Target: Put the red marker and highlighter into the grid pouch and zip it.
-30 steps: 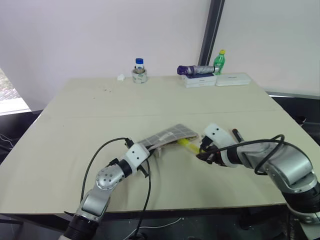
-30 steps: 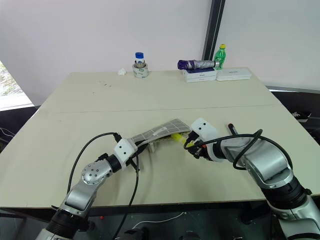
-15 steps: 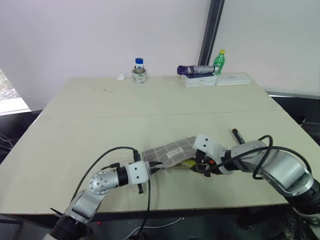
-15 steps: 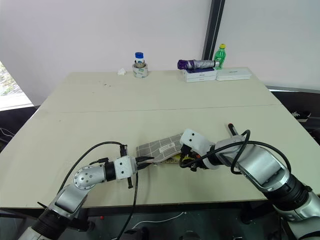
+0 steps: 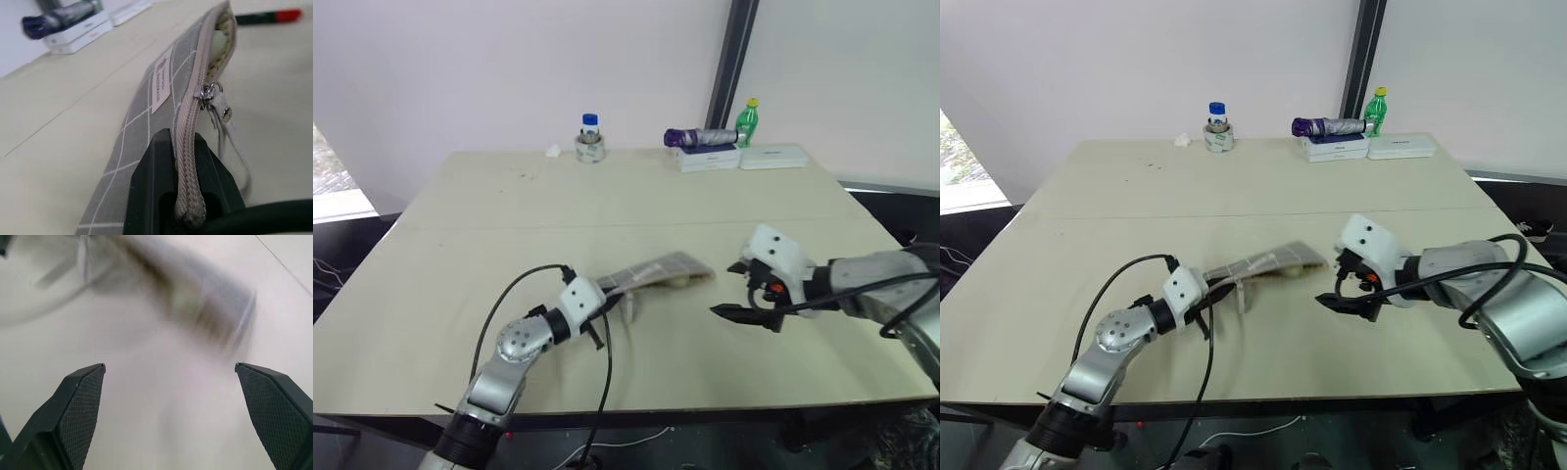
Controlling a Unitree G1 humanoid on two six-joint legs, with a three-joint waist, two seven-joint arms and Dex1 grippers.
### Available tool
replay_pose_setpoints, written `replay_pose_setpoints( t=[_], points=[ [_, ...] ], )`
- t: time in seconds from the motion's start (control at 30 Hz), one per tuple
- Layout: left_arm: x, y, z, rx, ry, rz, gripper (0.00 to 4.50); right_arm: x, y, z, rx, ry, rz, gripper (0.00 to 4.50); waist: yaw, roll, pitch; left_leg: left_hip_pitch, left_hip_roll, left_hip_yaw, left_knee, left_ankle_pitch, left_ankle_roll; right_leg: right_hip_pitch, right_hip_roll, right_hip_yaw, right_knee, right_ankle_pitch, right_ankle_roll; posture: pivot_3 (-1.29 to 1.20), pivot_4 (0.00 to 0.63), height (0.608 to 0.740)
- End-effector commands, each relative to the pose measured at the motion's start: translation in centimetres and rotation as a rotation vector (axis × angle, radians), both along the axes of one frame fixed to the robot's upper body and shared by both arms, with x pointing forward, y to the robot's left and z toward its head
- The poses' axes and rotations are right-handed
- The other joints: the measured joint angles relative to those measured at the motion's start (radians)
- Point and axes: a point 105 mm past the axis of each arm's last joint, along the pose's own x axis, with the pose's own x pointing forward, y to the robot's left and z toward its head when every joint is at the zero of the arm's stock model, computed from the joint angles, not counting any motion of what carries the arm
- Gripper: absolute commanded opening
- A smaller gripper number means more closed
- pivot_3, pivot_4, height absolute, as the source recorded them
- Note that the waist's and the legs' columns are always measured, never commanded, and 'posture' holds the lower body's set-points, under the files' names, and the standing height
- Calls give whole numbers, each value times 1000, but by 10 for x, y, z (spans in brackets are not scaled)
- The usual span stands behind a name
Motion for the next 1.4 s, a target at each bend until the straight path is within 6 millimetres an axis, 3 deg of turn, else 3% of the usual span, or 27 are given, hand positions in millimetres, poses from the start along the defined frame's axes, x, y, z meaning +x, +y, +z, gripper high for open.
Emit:
replay_pose_setpoints(
  t=[0.03,0.13,0.23,0.43,0.53,0.7,0.73,0.87,0.93,1.0,1.07,1.4],
  points=[
    [9,-2,21,-117,-3,65,0,27,-61,6,-6,-87,-334,4387,1,0,0,0,0,0,0,0,0,0,0,0,0,0,0,0,150,740],
    [11,-8,24,-134,1,65,0,41,-96,-7,41,-81,-559,4387,2,0,0,0,0,0,1,0,0,1,0,0,0,0,0,0,150,740],
    [13,-12,24,-136,4,62,0,48,-112,-26,47,-67,-658,4387,-2,0,0,0,0,0,-1,0,0,0,0,0,0,0,0,0,150,740],
    [14,-16,25,-131,2,54,0,59,-121,-52,149,-27,-775,4387,-2,0,0,0,-2,1,0,0,0,1,0,0,1,0,0,0,150,740],
    [14,-16,25,-131,1,55,0,61,-121,-55,166,-27,-795,3120,-1,0,0,2,-4,0,0,0,0,3,0,1,1,0,1,0,150,740],
    [14,-15,23,-130,2,64,0,62,-120,-48,230,-33,-807,444,-1,0,0,2,-4,0,0,0,0,3,0,1,1,0,1,0,150,740],
    [14,-14,23,-129,1,66,0,62,-116,-42,213,-50,-775,340,-1,0,0,2,-4,0,0,0,0,3,0,0,1,0,1,0,150,740],
    [15,-12,23,-126,-1,70,0,55,-85,-10,57,-176,-505,341,-2,1,0,2,-5,0,0,0,0,3,0,1,1,0,1,0,150,740],
    [15,-12,22,-109,-7,61,0,42,-59,5,-61,-241,-288,341,-2,1,0,2,-5,0,0,0,0,3,0,0,0,0,1,0,150,740],
    [14,-14,22,-88,-15,44,0,27,-31,15,-105,-268,-108,341,-3,1,0,2,-5,0,0,0,0,3,0,0,0,0,2,0,150,740],
    [14,-15,21,-78,-17,34,0,19,-16,18,-127,-279,-18,341,-5,1,0,2,-4,0,0,0,0,4,0,-1,0,0,2,0,150,740],
    [11,-26,19,-13,-54,-18,0,14,-3,-3,-287,-260,84,341,5,0,1,2,-4,-2,1,0,0,4,-2,-1,-1,0,2,0,150,740]
  ],
)
